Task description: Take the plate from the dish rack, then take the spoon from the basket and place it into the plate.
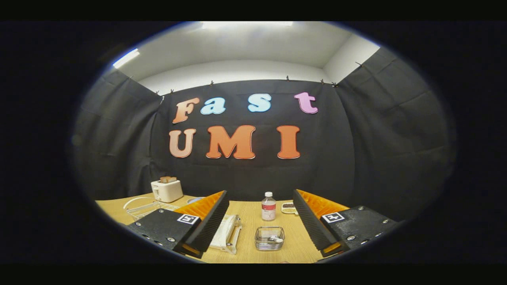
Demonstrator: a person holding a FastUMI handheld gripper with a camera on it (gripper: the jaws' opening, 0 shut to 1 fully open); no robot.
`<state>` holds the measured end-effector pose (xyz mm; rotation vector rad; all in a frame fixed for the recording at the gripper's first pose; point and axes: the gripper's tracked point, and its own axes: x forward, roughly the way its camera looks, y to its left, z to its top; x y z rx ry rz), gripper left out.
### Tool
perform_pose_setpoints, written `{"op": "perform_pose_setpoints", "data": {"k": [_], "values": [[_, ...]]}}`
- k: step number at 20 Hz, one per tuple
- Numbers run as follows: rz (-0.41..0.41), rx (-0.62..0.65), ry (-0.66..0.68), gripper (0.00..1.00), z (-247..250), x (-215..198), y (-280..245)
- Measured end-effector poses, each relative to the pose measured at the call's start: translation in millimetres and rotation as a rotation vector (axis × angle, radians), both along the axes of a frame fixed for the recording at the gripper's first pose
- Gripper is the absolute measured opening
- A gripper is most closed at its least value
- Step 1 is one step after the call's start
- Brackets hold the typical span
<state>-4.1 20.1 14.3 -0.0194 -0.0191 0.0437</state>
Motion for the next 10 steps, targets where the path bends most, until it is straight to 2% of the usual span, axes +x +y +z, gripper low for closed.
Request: {"op": "perform_pose_setpoints", "data": {"k": [10], "values": [[0.007,-0.002,0.001,0.97,8.6,1.1,7.2]]}}
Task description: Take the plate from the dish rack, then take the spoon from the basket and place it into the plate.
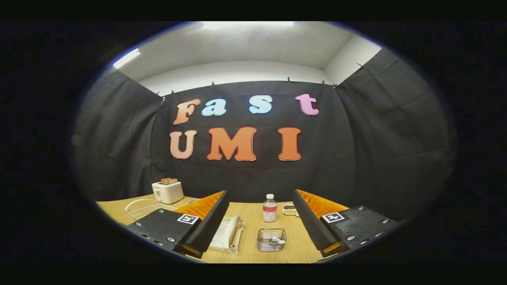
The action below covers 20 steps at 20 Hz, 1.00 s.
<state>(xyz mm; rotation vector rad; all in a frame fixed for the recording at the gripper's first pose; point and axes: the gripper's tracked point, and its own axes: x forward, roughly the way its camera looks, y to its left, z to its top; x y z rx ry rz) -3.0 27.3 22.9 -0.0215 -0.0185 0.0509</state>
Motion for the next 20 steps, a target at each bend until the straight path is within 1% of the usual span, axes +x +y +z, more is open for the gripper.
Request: {"op": "perform_pose_setpoints", "data": {"k": [4,12,17,20], "values": [[0.03,0.015,0.024,0.97,-2,6,9],[0.175,0.062,0.151,0.97,-9,32,56],[0.306,0.078,0.301,0.97,-23,50,95],[0.336,0.103,0.424,0.97,-36,64,107]]}}
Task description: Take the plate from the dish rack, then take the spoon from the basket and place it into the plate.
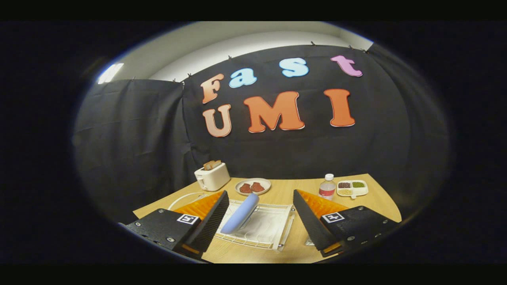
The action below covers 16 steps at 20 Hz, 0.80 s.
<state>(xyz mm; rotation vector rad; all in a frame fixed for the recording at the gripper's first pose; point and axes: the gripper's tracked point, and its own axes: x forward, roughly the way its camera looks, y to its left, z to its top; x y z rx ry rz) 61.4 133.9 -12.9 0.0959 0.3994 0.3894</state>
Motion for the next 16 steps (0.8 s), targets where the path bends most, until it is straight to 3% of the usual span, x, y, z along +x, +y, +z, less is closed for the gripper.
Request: {"op": "perform_pose_setpoints", "data": {"k": [11,16], "values": [[0.089,-0.053,0.416,0.94,-60,46,41],[0.083,-0.062,0.594,0.87,-97,56,52]]}}
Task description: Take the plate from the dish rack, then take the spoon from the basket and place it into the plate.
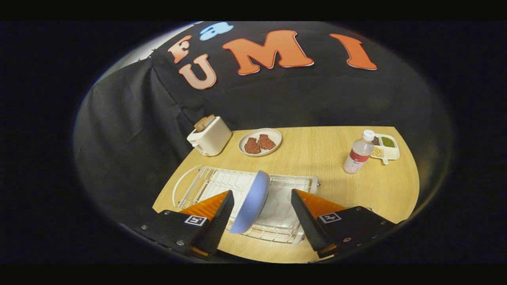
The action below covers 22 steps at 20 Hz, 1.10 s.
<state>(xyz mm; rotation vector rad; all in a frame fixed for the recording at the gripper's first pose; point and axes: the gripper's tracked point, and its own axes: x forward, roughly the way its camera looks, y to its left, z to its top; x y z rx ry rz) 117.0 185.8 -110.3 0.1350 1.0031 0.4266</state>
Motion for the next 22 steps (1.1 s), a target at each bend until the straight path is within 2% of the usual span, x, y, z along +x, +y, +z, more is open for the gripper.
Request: {"op": "perform_pose_setpoints", "data": {"k": [5,11,15,20,22], "values": [[0.01,-0.047,0.118,0.74,-32,-2,13],[0.031,-0.138,0.217,0.53,-61,-15,24],[0.024,-0.227,0.19,0.42,-66,-11,24],[0.016,-0.331,0.142,0.38,-60,-7,22],[0.038,-0.402,0.094,0.35,-54,-1,16]]}}
